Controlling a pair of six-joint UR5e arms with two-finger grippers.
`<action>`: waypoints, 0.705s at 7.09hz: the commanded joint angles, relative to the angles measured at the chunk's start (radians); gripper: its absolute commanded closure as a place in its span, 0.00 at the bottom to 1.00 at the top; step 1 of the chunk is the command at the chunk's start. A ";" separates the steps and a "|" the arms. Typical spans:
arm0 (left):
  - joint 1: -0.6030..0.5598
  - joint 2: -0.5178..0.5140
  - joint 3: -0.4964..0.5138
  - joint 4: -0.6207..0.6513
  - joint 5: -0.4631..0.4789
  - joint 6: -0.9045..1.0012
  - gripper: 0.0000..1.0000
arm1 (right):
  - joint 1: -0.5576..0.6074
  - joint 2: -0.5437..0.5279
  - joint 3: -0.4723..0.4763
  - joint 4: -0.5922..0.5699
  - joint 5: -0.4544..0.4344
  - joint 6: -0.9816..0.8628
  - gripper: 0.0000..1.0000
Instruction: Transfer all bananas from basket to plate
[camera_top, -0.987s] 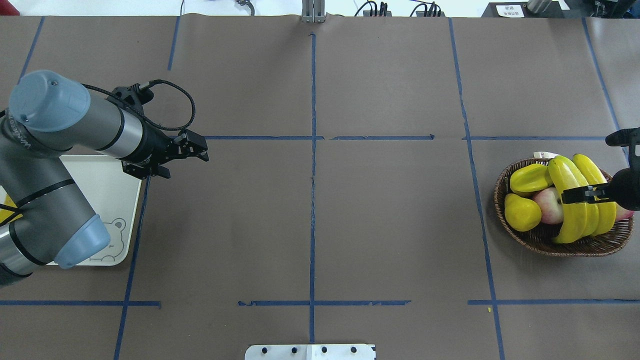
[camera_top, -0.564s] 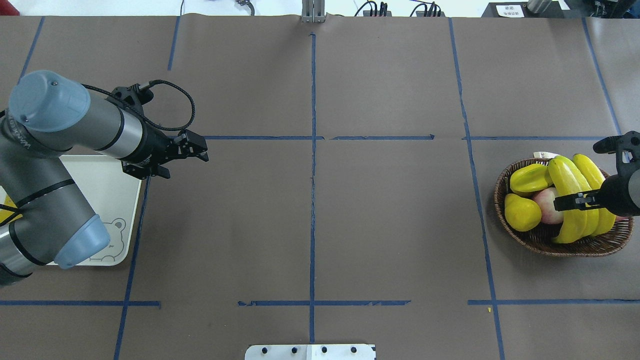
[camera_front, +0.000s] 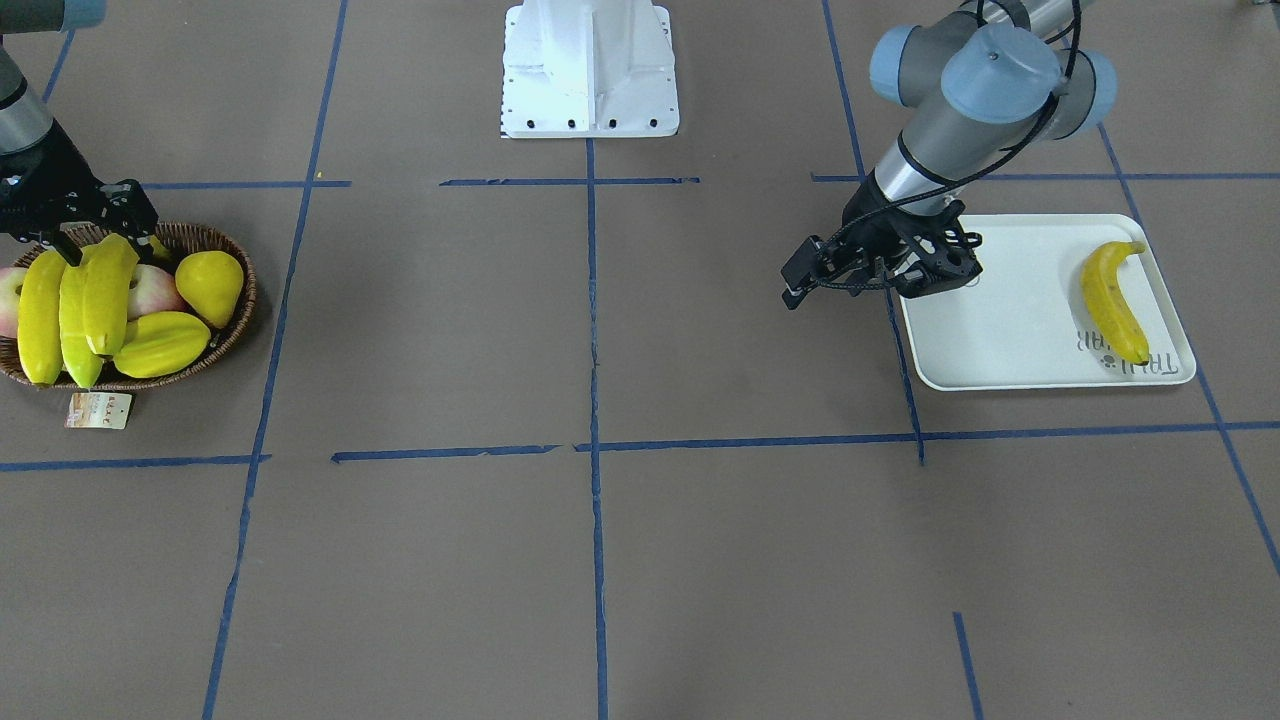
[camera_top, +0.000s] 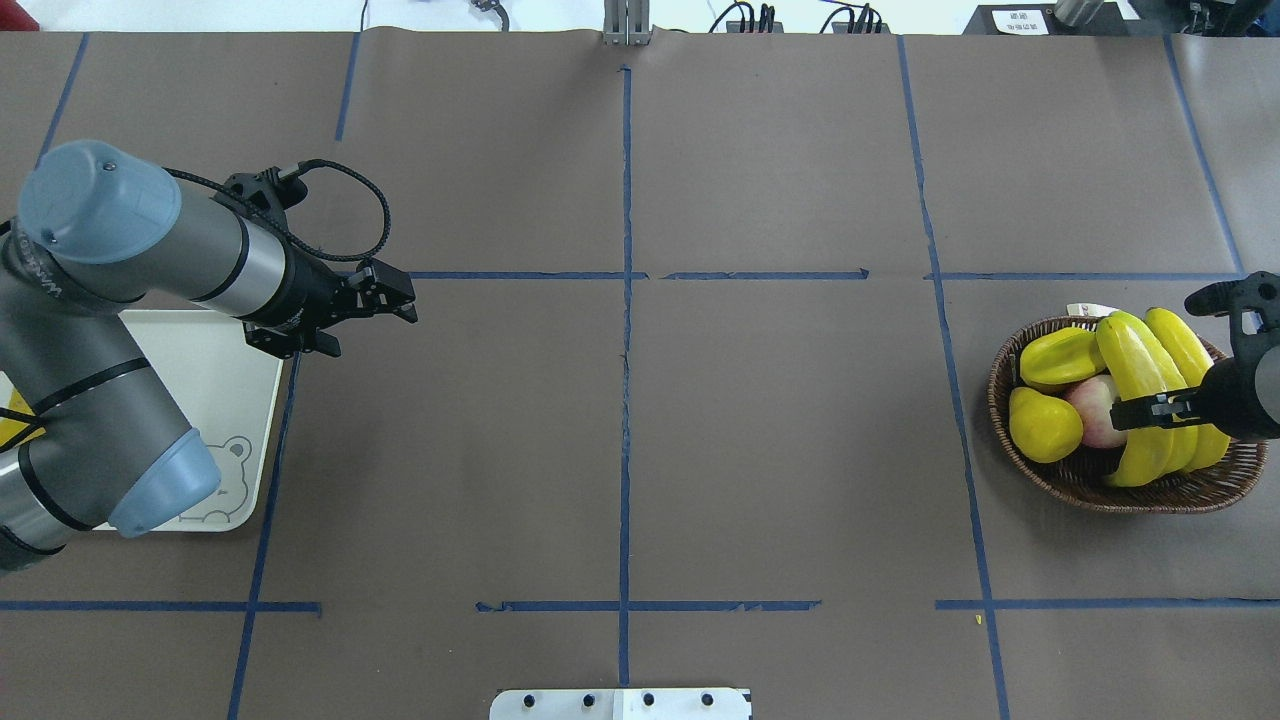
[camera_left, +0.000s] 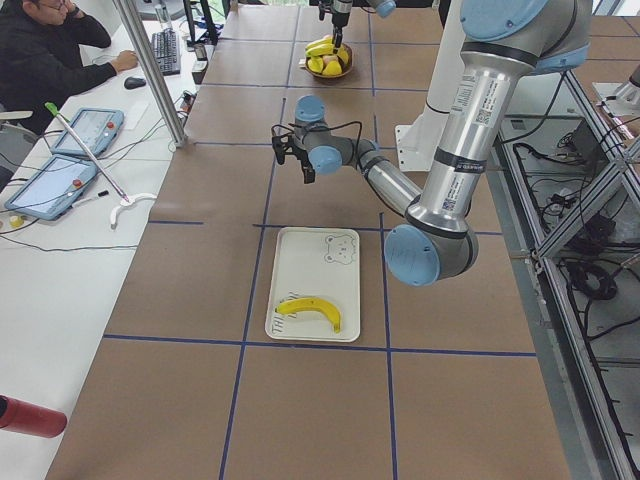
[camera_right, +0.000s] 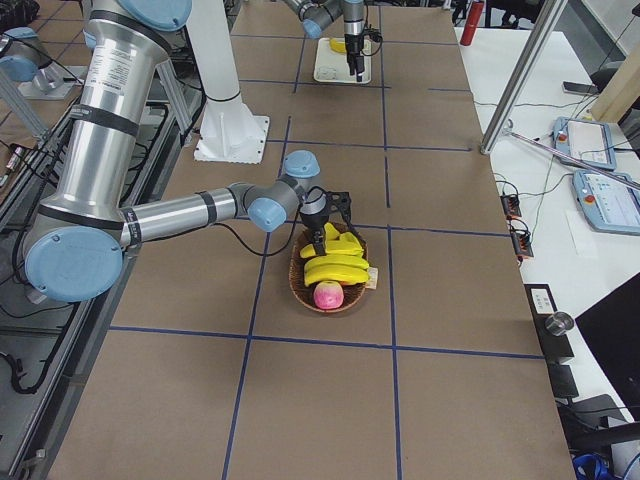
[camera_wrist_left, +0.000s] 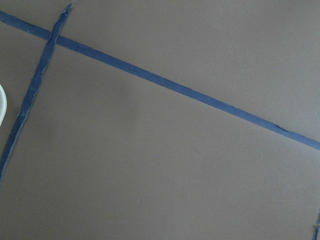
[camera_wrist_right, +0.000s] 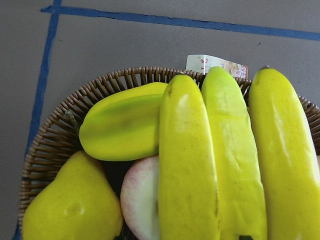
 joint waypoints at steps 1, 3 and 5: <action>0.000 0.000 -0.004 0.000 0.000 0.000 0.01 | 0.000 -0.002 -0.002 -0.001 0.002 -0.001 0.23; 0.000 0.000 -0.006 0.000 -0.002 0.000 0.01 | -0.001 -0.002 -0.005 -0.001 0.007 -0.001 0.31; 0.000 0.000 -0.006 0.000 -0.003 0.000 0.01 | 0.001 -0.002 -0.003 -0.001 0.015 -0.001 0.71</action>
